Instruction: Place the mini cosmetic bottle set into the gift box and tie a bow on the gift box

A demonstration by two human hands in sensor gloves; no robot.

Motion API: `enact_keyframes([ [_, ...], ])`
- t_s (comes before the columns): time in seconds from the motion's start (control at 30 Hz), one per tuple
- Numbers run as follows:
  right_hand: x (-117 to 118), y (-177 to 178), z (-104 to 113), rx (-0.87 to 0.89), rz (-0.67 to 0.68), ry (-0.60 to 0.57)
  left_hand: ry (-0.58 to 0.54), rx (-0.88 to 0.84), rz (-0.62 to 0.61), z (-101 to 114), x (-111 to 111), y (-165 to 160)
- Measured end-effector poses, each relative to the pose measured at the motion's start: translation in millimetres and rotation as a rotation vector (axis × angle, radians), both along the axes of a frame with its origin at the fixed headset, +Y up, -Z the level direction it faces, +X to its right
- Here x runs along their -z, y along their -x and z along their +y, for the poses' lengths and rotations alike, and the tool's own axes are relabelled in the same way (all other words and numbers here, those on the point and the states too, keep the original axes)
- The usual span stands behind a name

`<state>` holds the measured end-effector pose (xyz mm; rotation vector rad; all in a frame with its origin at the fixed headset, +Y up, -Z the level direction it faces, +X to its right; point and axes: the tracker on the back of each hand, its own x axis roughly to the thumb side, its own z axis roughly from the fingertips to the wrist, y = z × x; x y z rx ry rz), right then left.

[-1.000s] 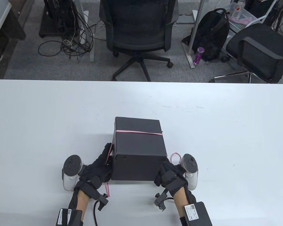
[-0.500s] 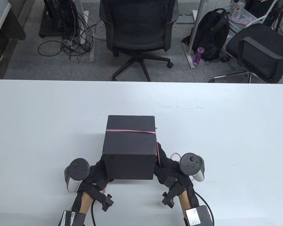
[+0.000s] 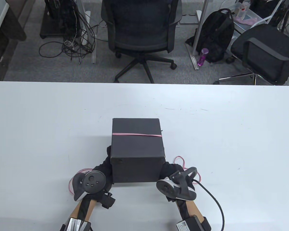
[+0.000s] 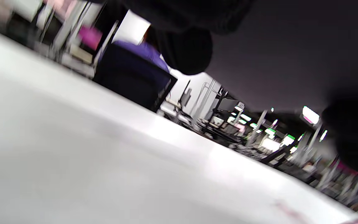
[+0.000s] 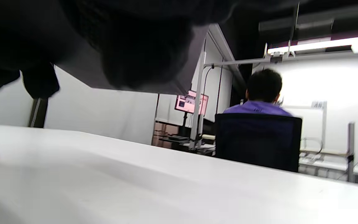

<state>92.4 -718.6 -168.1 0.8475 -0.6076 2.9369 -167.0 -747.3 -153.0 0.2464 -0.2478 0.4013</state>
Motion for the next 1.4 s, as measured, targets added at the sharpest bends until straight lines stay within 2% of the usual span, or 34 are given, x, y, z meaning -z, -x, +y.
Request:
enact_keyframes([
  [0.07, 0, -1, -1, 0.023, -0.007, 0.010, -0.089, 0.157, 0.038, 6, -3, -3],
  [0.33, 2, -10, 9, -0.010, 0.000, -0.040, -0.163, 0.230, 0.047, 24, -7, 5],
  [0.53, 6, -22, 20, 0.044, 0.050, 0.029, -0.148, 0.256, -0.032, 33, -9, 5],
  [0.77, 7, -30, 28, 0.222, 0.114, 0.100, -0.145, 0.023, -0.091, 41, -11, 9],
  [1.17, -4, -39, 50, 0.363, 0.115, -0.014, -0.266, -0.159, -0.026, 59, -21, 6],
  [1.4, -5, -40, 56, 0.477, 0.096, 0.034, -0.162, -0.404, -0.062, 62, -19, 13],
])
